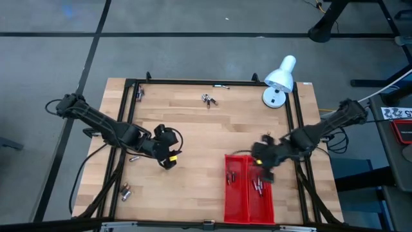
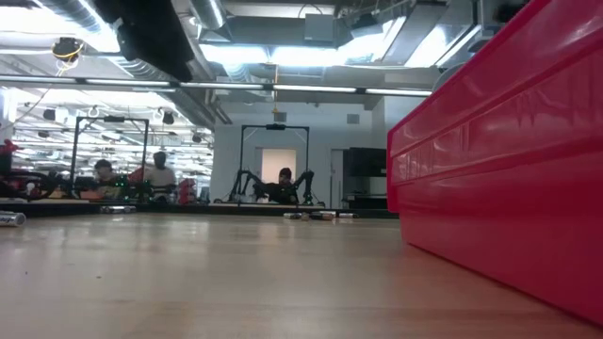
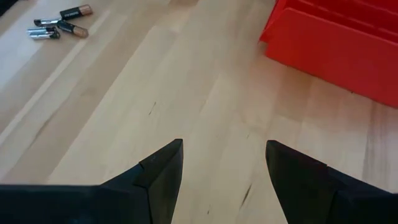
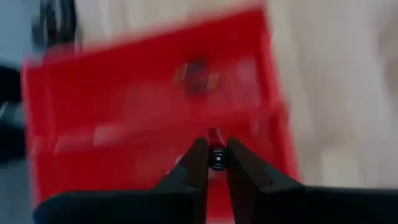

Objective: Sort batteries
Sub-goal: Put the silver battery into the right red bin

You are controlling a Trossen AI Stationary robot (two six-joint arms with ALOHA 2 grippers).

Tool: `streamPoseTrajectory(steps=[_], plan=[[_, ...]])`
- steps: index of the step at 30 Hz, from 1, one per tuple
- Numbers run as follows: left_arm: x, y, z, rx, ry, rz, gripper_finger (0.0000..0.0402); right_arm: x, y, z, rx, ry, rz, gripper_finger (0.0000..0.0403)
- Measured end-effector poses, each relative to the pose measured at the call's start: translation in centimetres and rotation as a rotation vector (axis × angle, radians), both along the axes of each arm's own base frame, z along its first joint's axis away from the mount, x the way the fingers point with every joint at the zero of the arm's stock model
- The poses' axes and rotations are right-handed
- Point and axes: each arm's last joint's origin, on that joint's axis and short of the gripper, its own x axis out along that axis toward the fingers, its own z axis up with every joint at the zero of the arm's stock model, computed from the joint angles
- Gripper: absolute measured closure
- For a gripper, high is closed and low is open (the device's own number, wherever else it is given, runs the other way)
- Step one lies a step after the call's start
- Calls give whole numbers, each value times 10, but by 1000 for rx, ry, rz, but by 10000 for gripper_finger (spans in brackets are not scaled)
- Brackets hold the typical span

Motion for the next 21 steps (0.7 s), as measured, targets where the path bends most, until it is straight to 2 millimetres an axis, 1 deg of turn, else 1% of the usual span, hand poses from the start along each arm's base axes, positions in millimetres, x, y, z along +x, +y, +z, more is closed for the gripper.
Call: streamPoseTrajectory(steps=[3,5,7,14,18,21], plan=[[0,0,0,2,1,-1,183,-21,6,3,7,68,1,369],[0,1,0,13,0,3,183,-25,10,3,11,51,9,369],[1,3,0,37,-4,9,183,-25,12,-3,4,39,14,369],[3,10,0,66,-1,27,183,-21,17,-44,49,44,-23,368],[4,13,0,75,2,28,183,-20,17,-55,60,39,-41,366],[5,15,1,74,-1,36,183,-20,17,-58,47,39,-47,355]])
